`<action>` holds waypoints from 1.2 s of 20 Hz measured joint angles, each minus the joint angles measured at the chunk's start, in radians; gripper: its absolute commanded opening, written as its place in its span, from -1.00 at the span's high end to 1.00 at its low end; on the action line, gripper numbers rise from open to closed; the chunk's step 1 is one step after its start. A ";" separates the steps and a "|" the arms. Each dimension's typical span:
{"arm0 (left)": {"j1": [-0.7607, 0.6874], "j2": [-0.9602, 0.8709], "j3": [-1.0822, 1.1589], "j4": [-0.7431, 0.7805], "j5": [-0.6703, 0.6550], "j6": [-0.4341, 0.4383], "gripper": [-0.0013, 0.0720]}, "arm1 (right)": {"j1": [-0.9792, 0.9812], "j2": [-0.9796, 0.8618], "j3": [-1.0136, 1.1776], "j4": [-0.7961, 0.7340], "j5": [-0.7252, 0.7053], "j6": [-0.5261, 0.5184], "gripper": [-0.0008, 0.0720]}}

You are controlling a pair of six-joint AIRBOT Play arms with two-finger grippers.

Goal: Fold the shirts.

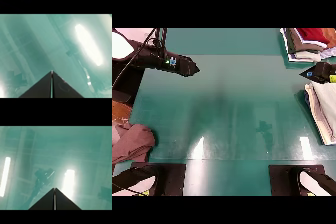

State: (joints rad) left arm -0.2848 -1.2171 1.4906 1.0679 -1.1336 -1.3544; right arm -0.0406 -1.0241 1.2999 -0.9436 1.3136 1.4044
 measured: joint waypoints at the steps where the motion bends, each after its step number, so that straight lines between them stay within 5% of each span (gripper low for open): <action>1: 0.000 0.000 0.000 0.000 0.000 0.000 0.88 | 0.000 0.000 0.000 0.000 0.002 0.000 0.94; 18: 0.013 0.002 0.004 -0.009 0.037 -0.002 0.89 | 0.001 0.000 0.000 0.001 0.065 0.000 0.94; 24: 0.224 0.148 -0.069 0.093 -0.149 -0.022 0.88 | 0.001 0.000 0.000 0.000 0.079 0.000 0.94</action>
State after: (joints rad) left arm -0.0605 -1.0695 1.4220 1.1610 -1.2823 -1.3762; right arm -0.0399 -1.0241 1.2999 -0.9432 1.3926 1.4044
